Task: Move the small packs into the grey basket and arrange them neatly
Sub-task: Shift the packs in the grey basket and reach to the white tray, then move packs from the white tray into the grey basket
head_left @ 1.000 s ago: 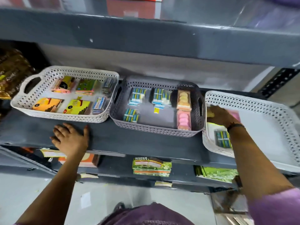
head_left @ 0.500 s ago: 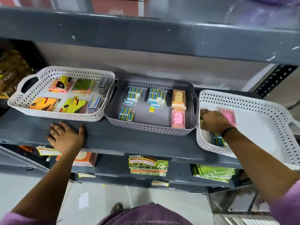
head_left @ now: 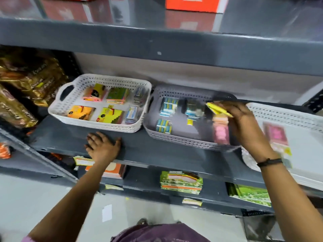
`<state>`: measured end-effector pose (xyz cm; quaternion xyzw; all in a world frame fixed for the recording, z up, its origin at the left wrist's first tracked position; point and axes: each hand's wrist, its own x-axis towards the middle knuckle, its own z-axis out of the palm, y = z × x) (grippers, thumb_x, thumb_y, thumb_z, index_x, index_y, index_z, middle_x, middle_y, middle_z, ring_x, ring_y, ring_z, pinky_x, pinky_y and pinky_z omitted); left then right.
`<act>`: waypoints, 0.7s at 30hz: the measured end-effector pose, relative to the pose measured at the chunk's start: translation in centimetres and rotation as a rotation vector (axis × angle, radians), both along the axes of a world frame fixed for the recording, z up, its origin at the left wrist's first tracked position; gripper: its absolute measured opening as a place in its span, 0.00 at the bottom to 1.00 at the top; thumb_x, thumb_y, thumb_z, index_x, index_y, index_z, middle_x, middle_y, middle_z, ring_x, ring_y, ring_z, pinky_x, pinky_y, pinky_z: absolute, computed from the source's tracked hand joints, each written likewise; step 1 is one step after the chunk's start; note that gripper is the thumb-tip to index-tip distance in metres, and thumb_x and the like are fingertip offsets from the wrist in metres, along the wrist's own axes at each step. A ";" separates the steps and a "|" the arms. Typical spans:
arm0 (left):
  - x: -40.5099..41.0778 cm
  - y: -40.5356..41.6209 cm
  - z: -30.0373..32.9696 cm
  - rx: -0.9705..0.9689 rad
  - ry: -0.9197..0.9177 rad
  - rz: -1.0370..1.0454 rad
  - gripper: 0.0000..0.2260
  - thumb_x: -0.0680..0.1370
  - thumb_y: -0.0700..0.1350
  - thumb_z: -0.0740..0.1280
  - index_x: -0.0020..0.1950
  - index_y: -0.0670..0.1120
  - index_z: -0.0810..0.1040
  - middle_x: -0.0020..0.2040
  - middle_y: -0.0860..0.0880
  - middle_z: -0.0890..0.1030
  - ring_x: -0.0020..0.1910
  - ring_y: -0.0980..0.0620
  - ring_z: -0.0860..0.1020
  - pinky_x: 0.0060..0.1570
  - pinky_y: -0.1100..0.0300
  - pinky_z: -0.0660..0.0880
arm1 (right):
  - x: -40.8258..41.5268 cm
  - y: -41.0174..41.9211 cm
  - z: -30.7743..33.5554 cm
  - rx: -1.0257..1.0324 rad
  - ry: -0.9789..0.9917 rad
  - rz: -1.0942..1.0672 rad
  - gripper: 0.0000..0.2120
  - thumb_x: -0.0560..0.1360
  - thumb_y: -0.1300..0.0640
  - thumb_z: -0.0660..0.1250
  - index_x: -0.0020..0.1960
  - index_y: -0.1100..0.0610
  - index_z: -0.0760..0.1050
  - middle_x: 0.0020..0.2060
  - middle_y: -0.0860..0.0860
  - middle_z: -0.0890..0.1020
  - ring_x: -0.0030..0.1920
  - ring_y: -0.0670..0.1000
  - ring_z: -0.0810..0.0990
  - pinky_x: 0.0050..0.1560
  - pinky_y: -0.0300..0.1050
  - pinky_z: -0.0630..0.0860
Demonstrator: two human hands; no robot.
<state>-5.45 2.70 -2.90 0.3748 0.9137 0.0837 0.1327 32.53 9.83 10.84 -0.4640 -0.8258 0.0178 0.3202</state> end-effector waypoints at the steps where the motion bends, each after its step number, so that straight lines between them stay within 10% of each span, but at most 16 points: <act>1: -0.1 0.0 0.2 -0.014 -0.018 -0.013 0.40 0.76 0.63 0.54 0.75 0.39 0.44 0.76 0.34 0.44 0.76 0.37 0.44 0.73 0.41 0.45 | -2.7 0.1 0.5 -0.022 -0.005 0.094 0.25 0.66 0.73 0.58 0.61 0.63 0.77 0.59 0.61 0.81 0.60 0.59 0.79 0.64 0.45 0.69; 12: -0.7 0.2 0.3 -0.005 -0.096 -0.071 0.44 0.73 0.65 0.57 0.75 0.38 0.42 0.75 0.32 0.40 0.75 0.36 0.39 0.71 0.40 0.40 | -31.1 3.0 -0.7 -0.078 -0.566 0.481 0.19 0.80 0.58 0.55 0.67 0.45 0.72 0.68 0.47 0.75 0.66 0.53 0.76 0.60 0.47 0.76; 21: -0.5 0.5 0.0 0.003 -0.135 -0.074 0.44 0.73 0.65 0.56 0.75 0.39 0.40 0.75 0.33 0.38 0.74 0.36 0.36 0.71 0.40 0.37 | -33.8 3.6 -4.1 -0.447 -0.662 0.436 0.19 0.80 0.50 0.58 0.63 0.61 0.76 0.64 0.64 0.75 0.63 0.61 0.75 0.61 0.46 0.70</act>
